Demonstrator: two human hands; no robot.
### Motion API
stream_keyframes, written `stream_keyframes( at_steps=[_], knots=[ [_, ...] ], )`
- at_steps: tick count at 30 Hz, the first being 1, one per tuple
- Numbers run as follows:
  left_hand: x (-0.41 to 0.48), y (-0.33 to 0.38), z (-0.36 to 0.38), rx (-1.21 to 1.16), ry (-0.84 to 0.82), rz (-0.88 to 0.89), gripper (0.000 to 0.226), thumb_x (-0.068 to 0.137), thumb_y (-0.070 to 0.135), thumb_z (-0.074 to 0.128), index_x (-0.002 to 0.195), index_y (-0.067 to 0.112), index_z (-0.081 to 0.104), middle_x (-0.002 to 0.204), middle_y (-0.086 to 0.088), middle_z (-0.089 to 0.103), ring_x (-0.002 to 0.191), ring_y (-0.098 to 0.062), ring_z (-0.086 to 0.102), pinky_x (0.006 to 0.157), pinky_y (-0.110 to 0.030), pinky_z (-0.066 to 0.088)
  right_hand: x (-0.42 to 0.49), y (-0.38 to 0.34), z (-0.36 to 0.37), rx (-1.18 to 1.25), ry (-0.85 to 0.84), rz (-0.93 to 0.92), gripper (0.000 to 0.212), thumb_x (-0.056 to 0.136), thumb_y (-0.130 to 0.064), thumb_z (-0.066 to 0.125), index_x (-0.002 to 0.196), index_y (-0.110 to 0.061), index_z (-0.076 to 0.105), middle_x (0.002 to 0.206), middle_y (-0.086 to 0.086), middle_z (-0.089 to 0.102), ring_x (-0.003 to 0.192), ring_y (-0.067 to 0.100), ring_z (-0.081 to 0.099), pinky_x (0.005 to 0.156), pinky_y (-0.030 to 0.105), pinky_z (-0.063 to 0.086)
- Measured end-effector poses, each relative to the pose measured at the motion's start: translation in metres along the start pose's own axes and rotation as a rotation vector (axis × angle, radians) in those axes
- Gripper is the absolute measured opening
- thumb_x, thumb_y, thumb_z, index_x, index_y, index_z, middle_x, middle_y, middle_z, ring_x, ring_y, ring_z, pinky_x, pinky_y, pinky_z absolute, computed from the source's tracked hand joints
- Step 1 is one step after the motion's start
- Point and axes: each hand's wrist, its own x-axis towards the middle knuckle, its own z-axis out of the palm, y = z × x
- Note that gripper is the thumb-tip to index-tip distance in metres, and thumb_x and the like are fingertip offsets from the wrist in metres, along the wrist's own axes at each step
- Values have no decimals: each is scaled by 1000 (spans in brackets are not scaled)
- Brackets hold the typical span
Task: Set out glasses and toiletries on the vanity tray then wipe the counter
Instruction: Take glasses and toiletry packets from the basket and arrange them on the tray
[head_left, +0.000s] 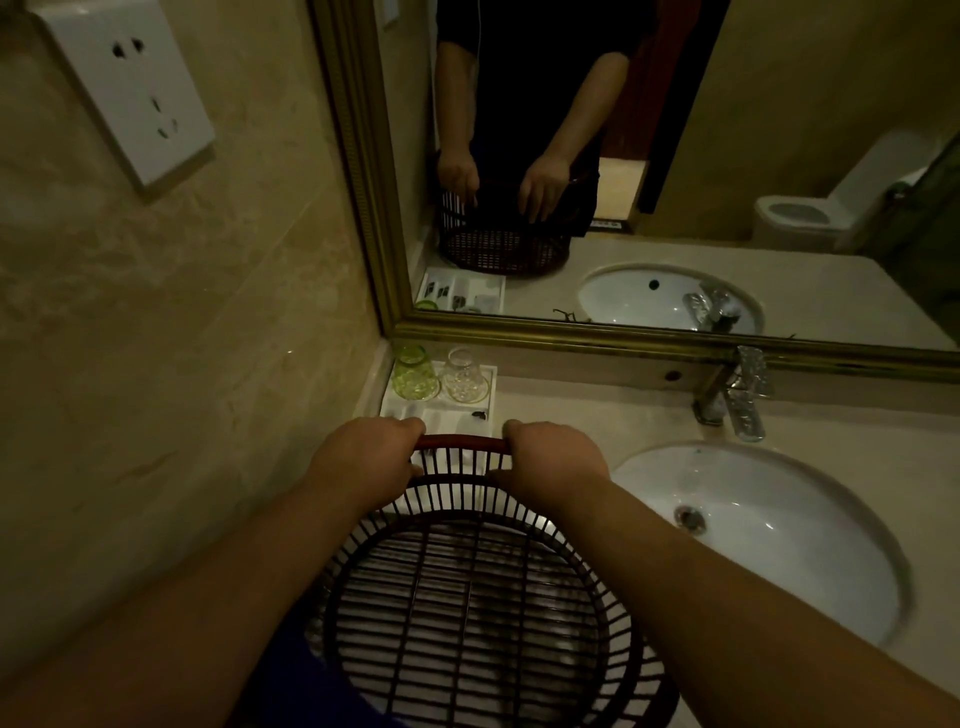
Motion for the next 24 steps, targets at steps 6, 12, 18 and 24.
stream_keyframes(
  at_steps=[6,12,18,24],
  knots=[
    [-1,3,-3,-2,14,-6,32,82,48,71,97,26,52,89,2,63,80,-23,62,58,-33,43,11,-5,2,-12,-27,54,37,84,-56,72,95,-21,72,73,-4,53,71,23,56,63,31,44],
    [-4,5,-5,-16,17,-28,31,81,47,72,95,28,52,88,2,64,80,-23,62,58,-32,42,10,-6,3,-6,7,40,36,83,-56,72,92,-21,72,67,-5,49,67,21,55,60,30,41],
    [-4,4,-3,-40,45,-16,32,81,47,73,95,27,52,88,2,64,79,-22,62,58,-31,39,8,-7,1,-5,2,39,36,84,-56,71,92,-20,70,69,-4,50,68,21,56,62,30,43],
    [-12,1,-10,-153,39,35,34,77,44,72,90,29,45,87,5,54,80,-18,56,59,-32,41,7,-10,-4,5,-20,31,35,86,-54,71,94,-20,71,78,-1,57,71,22,56,64,31,44]
  ],
)
